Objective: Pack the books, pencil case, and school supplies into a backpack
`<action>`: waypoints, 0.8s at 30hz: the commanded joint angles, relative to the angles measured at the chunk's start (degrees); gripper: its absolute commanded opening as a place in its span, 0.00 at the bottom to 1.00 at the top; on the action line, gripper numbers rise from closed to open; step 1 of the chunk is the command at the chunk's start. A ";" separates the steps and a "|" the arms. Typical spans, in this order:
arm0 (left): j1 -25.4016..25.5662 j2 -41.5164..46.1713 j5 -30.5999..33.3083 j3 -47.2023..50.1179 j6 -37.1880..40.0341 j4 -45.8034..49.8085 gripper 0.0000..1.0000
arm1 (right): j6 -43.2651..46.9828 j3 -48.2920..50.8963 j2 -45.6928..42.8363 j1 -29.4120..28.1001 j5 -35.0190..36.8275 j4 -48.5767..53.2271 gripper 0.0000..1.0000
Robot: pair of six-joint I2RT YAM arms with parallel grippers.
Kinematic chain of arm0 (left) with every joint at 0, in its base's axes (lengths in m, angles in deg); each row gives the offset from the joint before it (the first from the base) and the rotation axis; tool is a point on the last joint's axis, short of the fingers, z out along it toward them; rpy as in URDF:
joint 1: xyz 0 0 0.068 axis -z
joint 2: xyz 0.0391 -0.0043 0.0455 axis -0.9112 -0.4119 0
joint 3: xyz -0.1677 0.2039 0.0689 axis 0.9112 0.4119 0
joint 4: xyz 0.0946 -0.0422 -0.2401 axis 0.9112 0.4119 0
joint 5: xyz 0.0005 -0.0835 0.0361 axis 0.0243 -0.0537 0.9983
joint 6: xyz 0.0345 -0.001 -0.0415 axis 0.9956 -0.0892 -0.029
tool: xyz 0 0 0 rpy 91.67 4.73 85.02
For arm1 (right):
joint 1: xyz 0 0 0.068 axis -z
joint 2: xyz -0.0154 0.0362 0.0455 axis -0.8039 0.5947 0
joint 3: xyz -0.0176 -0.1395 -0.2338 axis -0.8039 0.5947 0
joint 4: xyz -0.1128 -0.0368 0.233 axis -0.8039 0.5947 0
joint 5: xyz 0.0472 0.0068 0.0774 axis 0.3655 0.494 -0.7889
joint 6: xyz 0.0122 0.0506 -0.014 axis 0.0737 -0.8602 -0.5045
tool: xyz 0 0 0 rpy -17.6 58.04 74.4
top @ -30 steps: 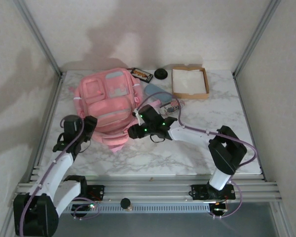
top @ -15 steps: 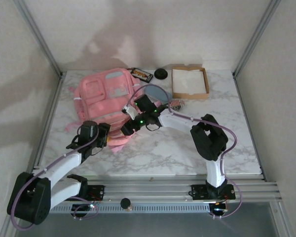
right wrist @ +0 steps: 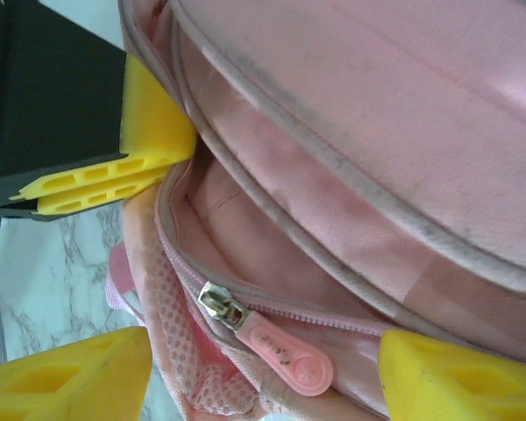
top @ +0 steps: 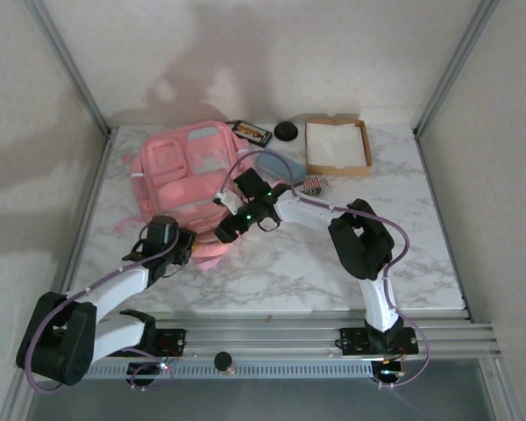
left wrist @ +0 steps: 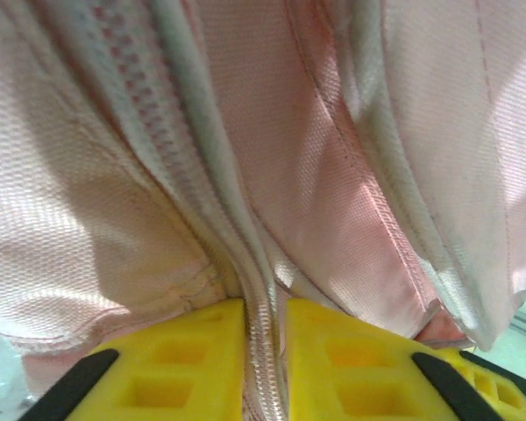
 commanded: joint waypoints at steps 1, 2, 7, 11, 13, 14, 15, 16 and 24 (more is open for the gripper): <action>0.26 -1.84 1.39 0.30 2.34 2.54 0.13 | 2.37 -1.43 1.74 -0.97 -1.44 3.87 0.70; 0.12 -2.02 1.55 -0.18 3.06 2.96 0.10 | 2.25 -1.07 1.64 -1.06 -1.63 3.77 0.70; -0.45 -0.52 2.73 -1.50 6.31 4.62 0.00 | 2.38 -3.32 4.02 -2.35 2.38 5.52 0.72; -0.66 1.09 3.24 -1.77 7.73 5.30 0.00 | 2.37 -6.06 5.74 -3.49 2.65 5.92 0.69; -0.88 1.35 3.03 -1.76 8.13 5.27 0.00 | 2.49 -7.12 5.79 -3.61 2.75 6.99 0.64; -0.96 1.42 3.22 -1.78 8.31 5.55 0.00 | 2.55 -6.98 5.44 -3.60 2.60 7.12 0.62; -1.09 1.57 3.52 -1.88 8.76 5.85 0.00 | 2.42 -6.20 4.55 -3.50 2.20 6.76 0.59; -1.21 1.69 3.83 -1.95 9.17 6.18 0.00 | 1.88 -5.55 3.62 -3.25 1.55 6.27 0.57; -1.64 2.53 5.53 -2.64 11.34 8.38 0.00 | 0.35 -5.20 0.95 -2.02 -1.13 6.39 0.49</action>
